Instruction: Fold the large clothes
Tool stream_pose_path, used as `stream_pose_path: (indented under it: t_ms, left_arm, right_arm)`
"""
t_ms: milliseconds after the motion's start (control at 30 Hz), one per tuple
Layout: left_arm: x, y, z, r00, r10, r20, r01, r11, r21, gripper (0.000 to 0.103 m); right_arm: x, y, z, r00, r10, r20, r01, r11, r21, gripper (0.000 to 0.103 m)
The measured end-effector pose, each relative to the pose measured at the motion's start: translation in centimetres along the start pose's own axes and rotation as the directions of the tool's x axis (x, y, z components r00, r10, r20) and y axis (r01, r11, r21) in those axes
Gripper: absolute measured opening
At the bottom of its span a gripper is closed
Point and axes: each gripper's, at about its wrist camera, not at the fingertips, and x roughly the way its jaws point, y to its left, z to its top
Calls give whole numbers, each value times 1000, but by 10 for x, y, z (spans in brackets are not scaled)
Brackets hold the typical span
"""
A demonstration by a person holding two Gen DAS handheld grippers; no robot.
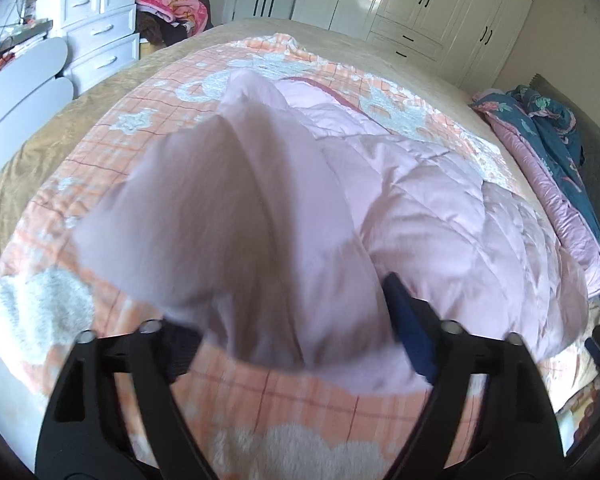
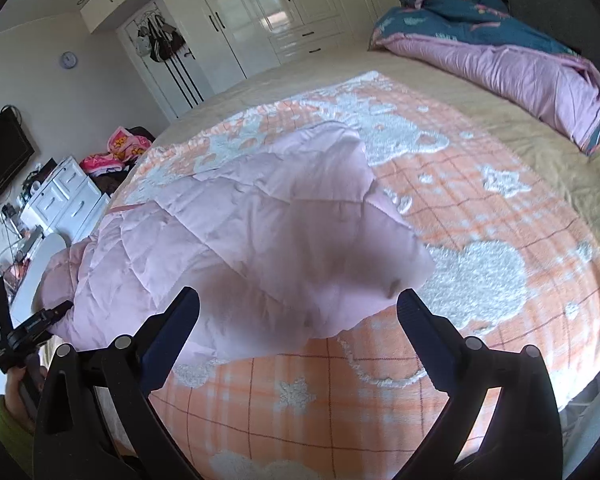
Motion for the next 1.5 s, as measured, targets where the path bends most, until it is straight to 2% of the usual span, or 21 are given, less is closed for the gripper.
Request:
stream_pose_path:
  t_ms: [33,100,200,500,867,1133,1367,1500]
  left_arm:
    - [-4,-2,-1,1000,9,6,-9,1000,11,92]
    - [-15,-4,-4,1000,21,20,-22,999,38,94]
    - [-29,-4,-8,999,24,26,-25,999,44,94]
    - [-82,-19,-15,993,-6,121,-3,997,77,94]
    - [-136,-42,-39,970,-81,228,55,991,119,94]
    - [-151,-56,-67,963,-115,242,72,981,179,94]
    - [-146,-66,-101,965,-136,224,94,977,190,94]
    - [-142,-66,-116,963,-149,225,108,977,185,94]
  right_arm:
    - [-3,3,0,1000,2,7,-2,1000,-15,99]
    - [-8,8,-1,1000,0,16,1,999,-41,99]
    - [-17,15,-3,999,2,32,1,997,-71,99]
    - [-56,43,-10,994,4,106,15,984,-178,99]
    - [-108,73,-26,982,40,186,11,964,-264,99]
    - [-128,89,-51,974,45,223,33,943,-331,99]
    - [-131,91,-74,968,56,245,28,945,-325,99]
    - [-122,87,-88,978,60,202,5,952,-306,99]
